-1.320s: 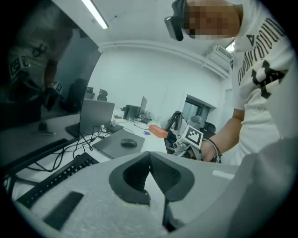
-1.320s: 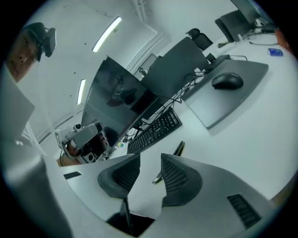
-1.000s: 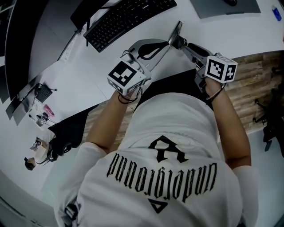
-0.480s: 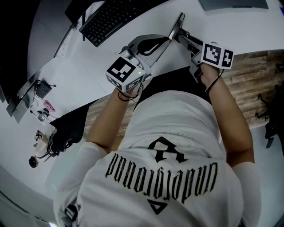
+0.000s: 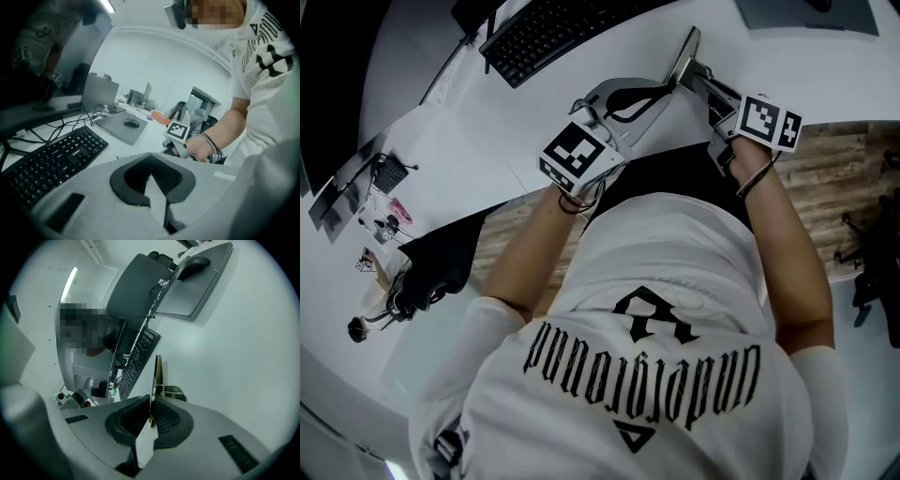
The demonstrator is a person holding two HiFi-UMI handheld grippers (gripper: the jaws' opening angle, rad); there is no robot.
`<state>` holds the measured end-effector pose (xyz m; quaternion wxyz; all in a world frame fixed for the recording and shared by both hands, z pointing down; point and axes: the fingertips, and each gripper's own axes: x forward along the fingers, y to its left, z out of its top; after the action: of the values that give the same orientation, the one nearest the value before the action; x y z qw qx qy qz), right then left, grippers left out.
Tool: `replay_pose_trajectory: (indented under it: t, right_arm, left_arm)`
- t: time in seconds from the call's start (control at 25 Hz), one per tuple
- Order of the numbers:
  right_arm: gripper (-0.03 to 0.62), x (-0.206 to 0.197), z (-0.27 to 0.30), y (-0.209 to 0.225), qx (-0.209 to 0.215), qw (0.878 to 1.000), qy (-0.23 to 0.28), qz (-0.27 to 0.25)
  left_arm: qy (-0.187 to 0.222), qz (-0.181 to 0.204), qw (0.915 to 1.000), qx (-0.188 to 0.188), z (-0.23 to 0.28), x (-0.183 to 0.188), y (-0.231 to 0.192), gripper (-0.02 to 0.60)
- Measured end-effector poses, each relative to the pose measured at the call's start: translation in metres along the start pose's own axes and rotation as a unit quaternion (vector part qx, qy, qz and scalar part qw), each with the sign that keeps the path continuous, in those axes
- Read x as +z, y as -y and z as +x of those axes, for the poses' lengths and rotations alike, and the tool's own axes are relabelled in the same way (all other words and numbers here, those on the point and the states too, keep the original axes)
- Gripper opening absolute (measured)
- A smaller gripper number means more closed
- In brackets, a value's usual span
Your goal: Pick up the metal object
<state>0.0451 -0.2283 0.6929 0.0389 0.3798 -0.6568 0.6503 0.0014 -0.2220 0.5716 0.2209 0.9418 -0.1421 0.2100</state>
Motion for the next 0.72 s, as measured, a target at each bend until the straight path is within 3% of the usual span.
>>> replay_pose_trajectory:
  t: [0.2,0.48,0.72]
  right_arm:
    - [0.015,-0.002,-0.003,-0.009,0.005,1.0,0.01,-0.017]
    - [0.015,0.001,-0.033,-0.051,0.021,0.994,0.051,-0.09]
    - [0.015,0.014,-0.074,-0.117,0.044,0.975,0.114,-0.186]
  left_arm:
    - [0.02,-0.009,0.9997,0.006,-0.017,0.004,0.01,0.015]
    - [0.051,-0.001,0.9985,0.021,-0.051,0.014,0.027,0.015]
    - [0.085,0.033,0.9955,0.023,-0.085,0.044,0.044,0.015]
